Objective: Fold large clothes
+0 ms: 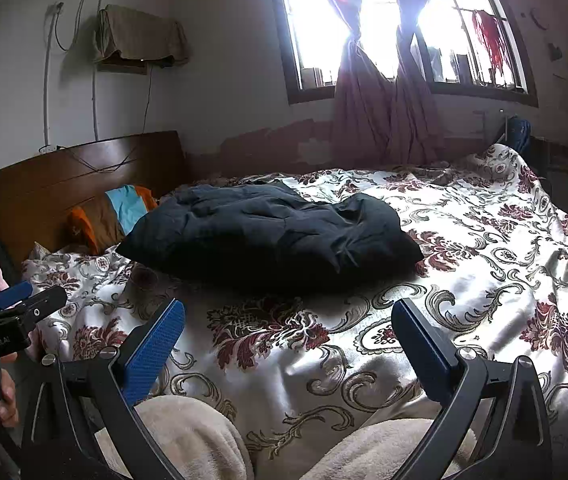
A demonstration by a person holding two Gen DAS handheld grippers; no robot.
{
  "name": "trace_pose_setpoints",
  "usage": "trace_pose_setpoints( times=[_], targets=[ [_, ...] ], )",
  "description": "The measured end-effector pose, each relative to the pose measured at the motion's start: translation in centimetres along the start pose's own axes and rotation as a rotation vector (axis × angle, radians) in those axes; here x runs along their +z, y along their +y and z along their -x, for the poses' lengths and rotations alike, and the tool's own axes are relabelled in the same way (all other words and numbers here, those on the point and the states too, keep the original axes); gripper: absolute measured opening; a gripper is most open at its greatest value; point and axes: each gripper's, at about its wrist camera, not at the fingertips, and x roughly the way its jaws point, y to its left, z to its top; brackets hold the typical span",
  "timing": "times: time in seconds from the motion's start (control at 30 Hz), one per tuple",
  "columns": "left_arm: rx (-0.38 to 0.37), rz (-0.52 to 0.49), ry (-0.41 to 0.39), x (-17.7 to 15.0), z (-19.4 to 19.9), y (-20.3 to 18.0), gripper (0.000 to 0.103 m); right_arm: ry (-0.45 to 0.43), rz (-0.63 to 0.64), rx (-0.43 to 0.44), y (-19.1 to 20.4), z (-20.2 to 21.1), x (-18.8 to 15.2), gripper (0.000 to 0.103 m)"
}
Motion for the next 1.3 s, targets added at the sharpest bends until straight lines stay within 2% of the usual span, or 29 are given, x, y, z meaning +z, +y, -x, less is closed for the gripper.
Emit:
trace_pose_setpoints(
  times=[1.3],
  targets=[
    [-0.001, -0.001, 0.004, 0.07, 0.05, 0.09, 0.103, 0.004, -0.004, 0.002, 0.16, -0.15, -0.33, 0.102]
  ],
)
